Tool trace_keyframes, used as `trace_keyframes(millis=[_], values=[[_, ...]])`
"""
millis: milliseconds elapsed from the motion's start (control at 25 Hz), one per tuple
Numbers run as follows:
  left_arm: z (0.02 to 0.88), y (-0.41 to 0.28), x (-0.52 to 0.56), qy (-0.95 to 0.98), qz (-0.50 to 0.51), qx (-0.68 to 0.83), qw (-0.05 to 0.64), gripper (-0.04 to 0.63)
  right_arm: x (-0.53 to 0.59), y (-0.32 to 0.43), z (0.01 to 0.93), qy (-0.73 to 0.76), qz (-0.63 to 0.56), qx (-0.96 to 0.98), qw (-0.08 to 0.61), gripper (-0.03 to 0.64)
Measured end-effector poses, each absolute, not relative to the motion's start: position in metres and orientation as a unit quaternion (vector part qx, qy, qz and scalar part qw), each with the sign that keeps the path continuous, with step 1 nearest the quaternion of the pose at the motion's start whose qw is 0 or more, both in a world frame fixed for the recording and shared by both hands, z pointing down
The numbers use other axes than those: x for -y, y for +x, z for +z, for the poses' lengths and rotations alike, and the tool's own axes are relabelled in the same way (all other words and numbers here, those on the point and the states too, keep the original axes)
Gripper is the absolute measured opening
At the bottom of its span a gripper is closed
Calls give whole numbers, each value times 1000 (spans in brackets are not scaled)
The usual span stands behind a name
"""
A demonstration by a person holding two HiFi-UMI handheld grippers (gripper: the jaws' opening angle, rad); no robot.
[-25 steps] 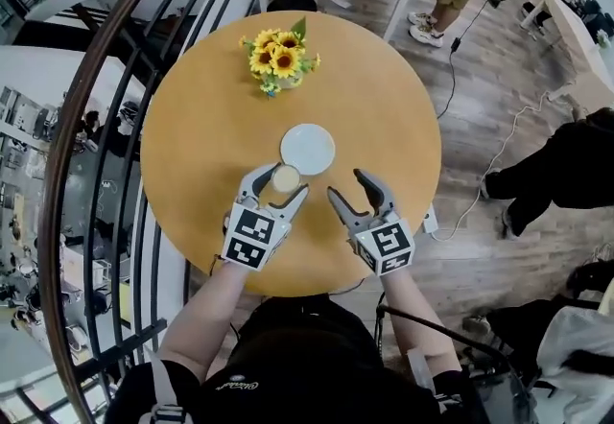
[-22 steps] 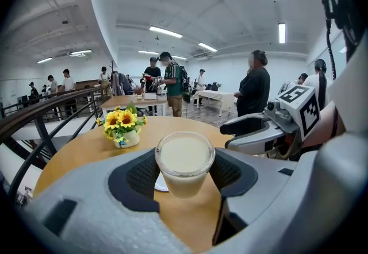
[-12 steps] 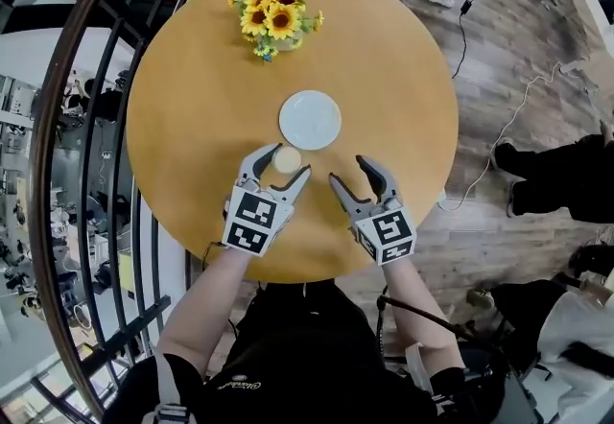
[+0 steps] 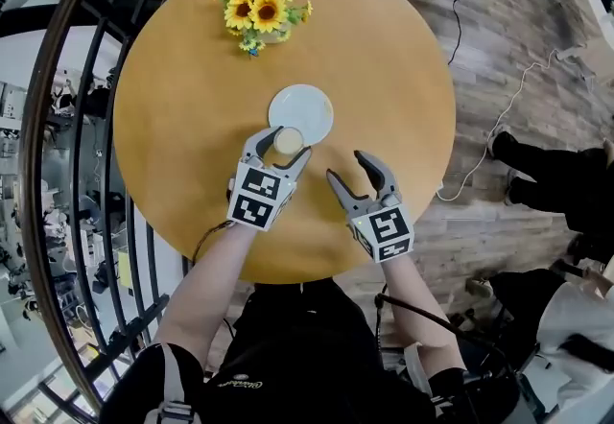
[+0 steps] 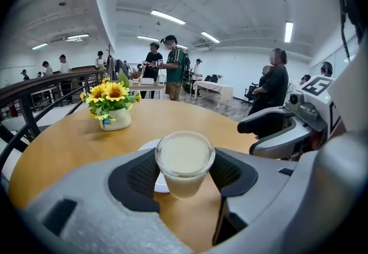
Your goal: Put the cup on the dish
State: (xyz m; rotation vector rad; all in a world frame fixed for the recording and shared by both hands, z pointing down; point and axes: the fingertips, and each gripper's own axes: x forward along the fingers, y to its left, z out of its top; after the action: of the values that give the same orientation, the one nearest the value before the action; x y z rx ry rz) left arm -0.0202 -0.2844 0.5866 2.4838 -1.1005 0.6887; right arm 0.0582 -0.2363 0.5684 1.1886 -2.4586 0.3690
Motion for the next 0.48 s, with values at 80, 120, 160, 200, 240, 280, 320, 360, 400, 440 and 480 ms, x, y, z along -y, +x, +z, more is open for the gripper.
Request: trace_keyframes(millis=[80,120,160,200,240,280,320,360,400,440,480], values=[[596,-17,293,871,249,387,172,265,238,61,572,425,135,874,193,249],[600,-16,297,869,252,388,174,265,239,62,573,426,137,873,193,249],[604,-14,302,868,255,388,175,265,240,64,575,427,139,872,193,249],[608,-12,308,867,258,388,176,265,242,65,576,428,142,871,193,249],[611,-10,313,866,261,387,178,265,243,67,578,429,144,871,193,249],[615,-7,319,865,264,387,179,265,245,67,579,430,146,870,193,249],[618,-6,324,864,266,387,180,265,247,67,581,430,147,870,192,249],[621,-4,330,863,269,388,180,265,249,67,582,431,148,869,192,249],[624,-3,336,862,270,389,179,265,251,67,583,431,148,869,192,249],[626,-2,341,862,272,390,178,265,253,67,584,430,149,870,192,249],[628,-1,345,861,273,391,177,265,255,67,584,430,149,870,191,249]])
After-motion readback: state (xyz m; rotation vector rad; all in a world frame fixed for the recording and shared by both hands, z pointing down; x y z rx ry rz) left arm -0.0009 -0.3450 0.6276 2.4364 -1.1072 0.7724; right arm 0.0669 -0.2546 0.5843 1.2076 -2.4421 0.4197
